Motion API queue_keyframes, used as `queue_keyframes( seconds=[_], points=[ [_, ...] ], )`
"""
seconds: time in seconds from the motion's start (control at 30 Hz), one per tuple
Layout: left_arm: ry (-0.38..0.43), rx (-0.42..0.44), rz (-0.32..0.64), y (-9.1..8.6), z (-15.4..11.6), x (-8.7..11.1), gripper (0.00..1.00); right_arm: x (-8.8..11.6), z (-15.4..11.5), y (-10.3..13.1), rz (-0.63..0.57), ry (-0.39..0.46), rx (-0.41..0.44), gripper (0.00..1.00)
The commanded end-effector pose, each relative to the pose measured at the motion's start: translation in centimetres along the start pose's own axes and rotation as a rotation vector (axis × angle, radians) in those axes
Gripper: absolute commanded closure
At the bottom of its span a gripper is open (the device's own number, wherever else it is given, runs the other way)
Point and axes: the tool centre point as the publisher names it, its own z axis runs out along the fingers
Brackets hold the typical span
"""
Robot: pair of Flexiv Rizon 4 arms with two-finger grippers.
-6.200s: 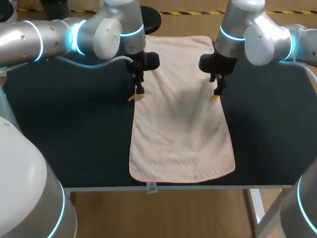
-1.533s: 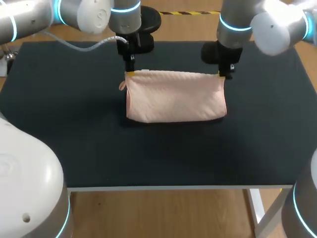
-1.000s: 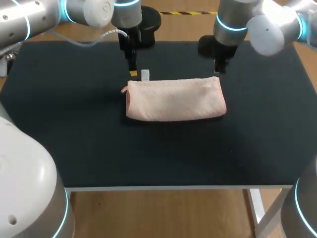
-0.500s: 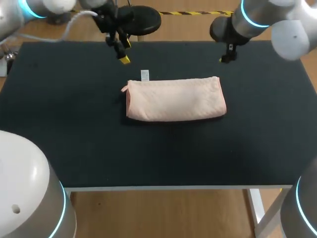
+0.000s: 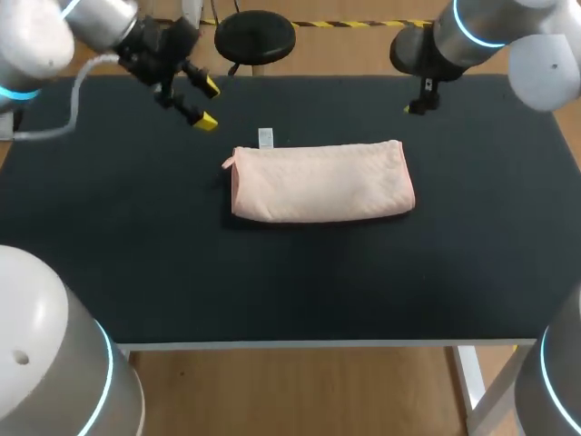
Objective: Fold the towel
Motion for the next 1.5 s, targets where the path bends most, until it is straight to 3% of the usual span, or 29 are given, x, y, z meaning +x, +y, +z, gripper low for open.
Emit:
queue_keyframes(
  seconds=[0.03, 0.17, 0.83, 0.87, 1.07, 1.2, 1.37, 1.5],
  points=[
    [-0.084, 0.186, -0.005, 0.7, 0.2, 1.0, 0.0, 0.1, -0.5, 0.1, -0.004, 0.005, 0.001, 0.0],
    [-0.028, 0.104, 0.024, 0.6, 0.7, 0.9, 0.0, 0.2, -0.7, 0.1, -0.081, 0.029, 0.007, 0.0],
    [-0.028, 0.104, 0.024, 0.6, 0.7, 0.9, 0.0, 0.2, -0.7, 0.1, -0.081, 0.029, 0.007, 0.0],
    [-0.028, 0.104, 0.024, 0.6, 0.7, 0.9, 0.0, 0.1, -0.6, -0.3, -0.018, 0.044, -0.034, 0.0],
    [-0.028, 0.104, 0.024, 0.6, 0.7, 0.9, 0.0, -1.9, 0.0, -1.3, 0.637, 0.085, -0.243, 0.0],
    [-0.028, 0.104, 0.024, 0.6, 0.7, 0.9, 0.0, -2.0, 0.3, -1.7, 1.005, 0.179, -0.369, 0.0],
    [-0.028, 0.104, 0.024, 0.6, 0.7, 0.9, 0.0, 0.3, 1.3, -1.9, 1.247, 0.282, -0.394, 0.0],
    [-0.028, 0.104, 0.024, 0.6, 0.7, 0.9, 0.0, 2.0, 2.4, -2.2, 1.425, 0.343, -0.329, 0.0]
  ],
)
